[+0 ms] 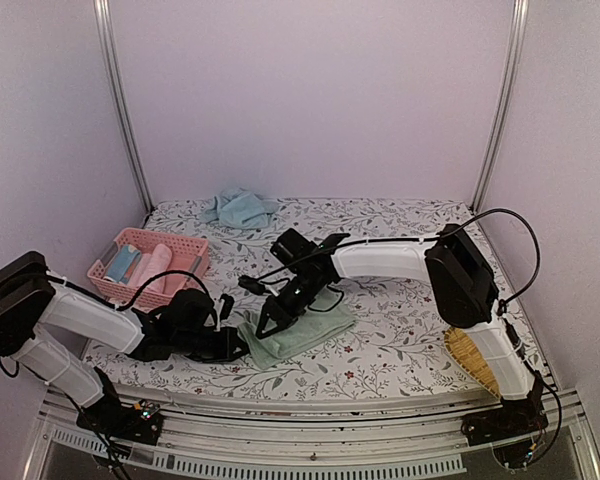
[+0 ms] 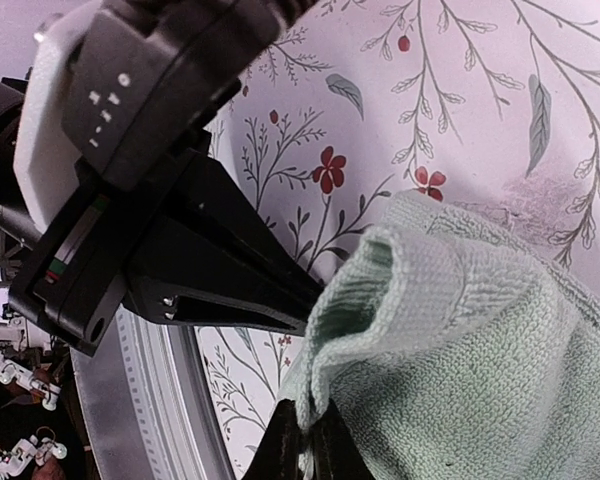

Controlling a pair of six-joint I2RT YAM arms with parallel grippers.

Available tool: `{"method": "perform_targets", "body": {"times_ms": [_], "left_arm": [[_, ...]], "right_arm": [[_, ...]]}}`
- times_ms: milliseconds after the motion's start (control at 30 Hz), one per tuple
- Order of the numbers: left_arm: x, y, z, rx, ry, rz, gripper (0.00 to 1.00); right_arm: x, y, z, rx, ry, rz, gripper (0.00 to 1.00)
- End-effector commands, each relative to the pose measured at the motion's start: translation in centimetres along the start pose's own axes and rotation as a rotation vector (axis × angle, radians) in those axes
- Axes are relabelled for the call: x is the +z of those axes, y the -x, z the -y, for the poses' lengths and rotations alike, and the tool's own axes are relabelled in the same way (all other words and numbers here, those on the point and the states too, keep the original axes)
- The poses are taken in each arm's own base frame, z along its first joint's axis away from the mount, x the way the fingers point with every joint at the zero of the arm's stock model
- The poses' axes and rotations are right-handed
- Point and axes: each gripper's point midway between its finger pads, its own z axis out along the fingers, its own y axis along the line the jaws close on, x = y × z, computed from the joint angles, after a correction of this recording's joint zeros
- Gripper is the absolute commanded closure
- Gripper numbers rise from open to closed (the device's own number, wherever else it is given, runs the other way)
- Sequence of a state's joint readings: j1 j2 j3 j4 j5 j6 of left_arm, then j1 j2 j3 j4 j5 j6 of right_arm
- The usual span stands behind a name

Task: Roll the towels
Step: Fold the towel at the center of the board, then rotate the towel at the center of the board.

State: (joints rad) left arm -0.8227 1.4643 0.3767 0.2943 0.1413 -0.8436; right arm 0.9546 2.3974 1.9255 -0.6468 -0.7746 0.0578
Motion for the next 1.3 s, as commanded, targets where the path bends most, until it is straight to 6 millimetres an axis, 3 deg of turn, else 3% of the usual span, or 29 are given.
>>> {"method": "perform_targets", "body": {"times_ms": [0, 100, 200, 300, 433, 533, 700, 767, 800, 867, 967, 1033, 1133, 1267], "left_arm": [[0.0, -1.2, -1.3, -0.007, 0.047, -0.029, 1.0], [-0.2, -1.2, -1.1, -0.008, 0.044, -0.026, 1.0], [-0.9, -0.9, -0.9, -0.018, 0.048, -0.008, 1.0], [-2.5, -0.2, -0.1, -0.037, 0.053, 0.022, 1.0], [-5.7, 2.1, 1.7, -0.093, 0.112, 0.124, 1.0], [-8.1, 3.6, 3.3, -0.17, 0.155, 0.254, 1.0], [-10.0, 5.6, 6.3, -0.168, 0.345, 0.385, 0.98], [-9.7, 7.0, 7.9, -0.041, 0.48, 0.39, 0.96], [-9.9, 7.7, 7.4, 0.042, 0.61, 0.381, 0.95], [-9.1, 11.2, 9.4, 0.175, 0.743, 0.431, 0.84], [-5.5, 16.6, 11.3, 0.311, 0.858, 0.41, 0.73], [-2.4, 19.5, 12.2, 0.335, 0.82, 0.375, 0.72], [-0.2, 21.9, 14.1, 0.356, 0.612, 0.376, 0.71], [0.6, 21.4, 15.2, 0.311, 0.318, 0.357, 0.74]], "right_arm": [[1.1, 0.1, 0.7, 0.014, -0.002, -0.002, 0.91], [1.2, 0.2, 0.1, 0.011, 0.04, -0.001, 0.83], [0.3, 0.6, -1.3, -0.01, 0.072, 0.007, 0.65], [-2.5, 1.7, -3.2, -0.064, 0.05, 0.052, 0.52], [-6.5, 2.7, -3.8, -0.113, 0.006, 0.118, 0.5], [-9.4, 3.4, -1.5, -0.156, -0.081, 0.166, 0.5], [-14.9, 4.0, 4.9, -0.127, -0.252, 0.223, 0.5], [-16.9, 4.0, 6.6, -0.124, -0.32, 0.238, 0.5], [-17.8, 3.9, 7.3, -0.136, -0.352, 0.239, 0.51], [-18.7, 3.2, 8.1, -0.161, -0.402, 0.221, 0.5], [-18.6, 1.5, 9.8, -0.202, -0.471, 0.159, 0.51], [-18.1, 0.4, 10.5, -0.191, -0.477, 0.128, 0.51], [-17.2, -1.1, 11.3, -0.166, -0.458, 0.101, 0.51], [-15.7, -2.0, 11.9, -0.163, -0.408, 0.071, 0.54]]}}
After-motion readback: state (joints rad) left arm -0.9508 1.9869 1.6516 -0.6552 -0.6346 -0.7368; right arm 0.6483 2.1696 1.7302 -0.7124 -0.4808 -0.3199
